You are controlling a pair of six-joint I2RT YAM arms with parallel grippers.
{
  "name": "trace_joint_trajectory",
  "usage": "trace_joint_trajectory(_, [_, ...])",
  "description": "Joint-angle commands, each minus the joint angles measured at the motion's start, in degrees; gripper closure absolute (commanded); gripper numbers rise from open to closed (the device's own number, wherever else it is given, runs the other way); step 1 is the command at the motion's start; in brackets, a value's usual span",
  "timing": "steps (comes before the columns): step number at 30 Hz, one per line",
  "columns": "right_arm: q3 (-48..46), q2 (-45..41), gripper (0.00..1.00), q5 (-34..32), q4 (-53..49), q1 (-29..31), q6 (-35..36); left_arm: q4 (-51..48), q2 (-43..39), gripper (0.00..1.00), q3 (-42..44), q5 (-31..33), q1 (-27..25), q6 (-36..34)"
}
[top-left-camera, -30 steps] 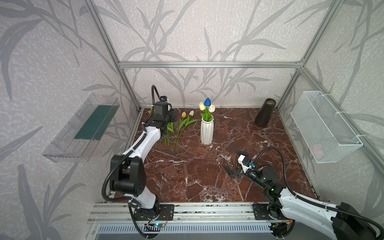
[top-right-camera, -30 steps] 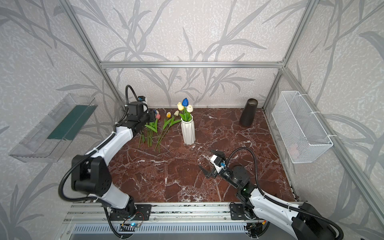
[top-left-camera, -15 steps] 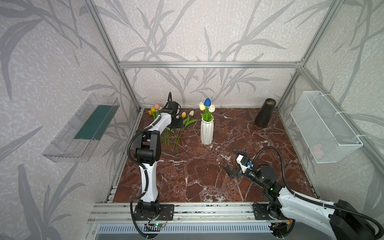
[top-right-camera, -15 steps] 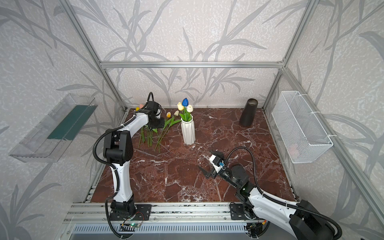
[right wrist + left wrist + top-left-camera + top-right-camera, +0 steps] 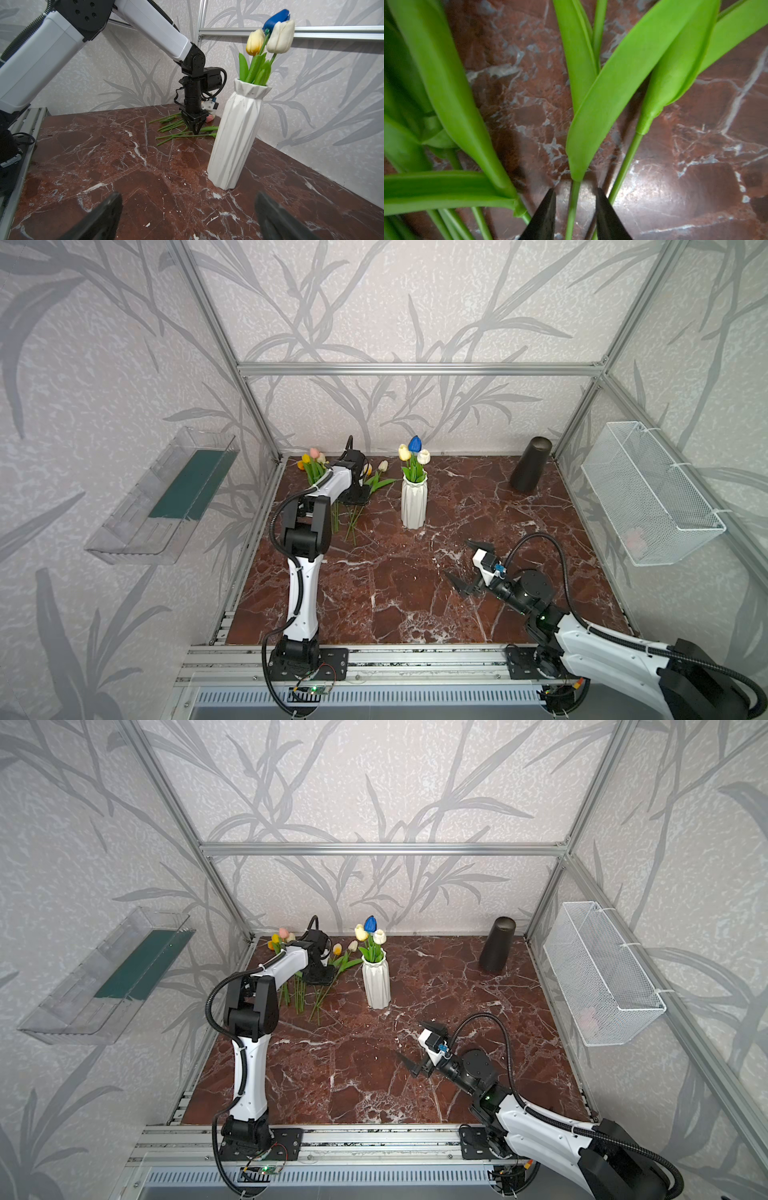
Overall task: Arrange the flowers into the vase
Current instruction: 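Close the left gripper on a yellow-white tulip stem in the pile, then lift the yellow-white tulip upright with the left gripper above the vase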
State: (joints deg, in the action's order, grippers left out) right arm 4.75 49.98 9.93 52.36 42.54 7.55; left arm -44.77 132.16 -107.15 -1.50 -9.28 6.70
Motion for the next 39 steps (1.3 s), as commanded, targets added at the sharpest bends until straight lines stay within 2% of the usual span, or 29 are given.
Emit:
trace_joint_trajectory(1, [1.47,-0.92,0.0,-0.27,1.28,0.26,0.36,-2.06,0.9,0.69,-1.54,0.62,-0.13,-0.9])
trace_joint_trajectory(3, [1.4,-1.01,0.0,-0.35,1.23,0.26,0.44,-1.98,1.24,0.72,-1.85,0.61,-0.18,-0.9])
trace_joint_trajectory(5, [1.42,-1.02,0.0,-0.44,1.22,0.26,0.52,-2.07,1.26,0.8,-2.01,0.76,-0.17,-0.9])
trace_joint_trajectory(9, [1.45,-1.02,0.0,-0.61,1.25,0.26,0.53,-2.24,1.14,0.82,-2.62,1.1,-0.14,-0.99])
trace_joint_trajectory(15, [1.47,-0.87,0.0,-0.71,1.18,0.26,0.62,-3.23,0.23,0.92,-3.95,1.09,-0.17,-0.81])
trace_joint_trajectory(17, [1.4,-0.85,0.0,-0.71,1.29,0.26,0.67,-3.65,-0.42,1.0,-4.38,0.93,-0.26,-0.83])
trace_joint_trajectory(24, [1.41,-1.02,0.0,-0.79,1.32,0.26,0.55,-4.38,-4.22,1.0,-4.14,1.46,-0.96,-0.16])
trace_joint_trajectory(30, [1.38,-1.28,0.0,-0.88,1.24,0.26,0.58,-3.63,-12.22,1.0,-1.91,3.96,-2.66,0.5])
trace_joint_trajectory(34, [1.26,-1.55,0.0,-0.88,1.23,0.26,0.45,5.53,-23.68,1.0,6.97,6.67,-4.56,0.85])
trace_joint_trajectory(36, [1.22,-1.72,0.0,-0.95,1.2,0.26,0.45,13.86,-31.11,1.0,14.43,8.37,-5.66,0.6])
trace_joint_trajectory(39, [1.15,-1.98,0.0,-1.3,1.03,0.26,0.52,32.38,-43.58,1.0,29.14,8.32,-7.5,-0.57])
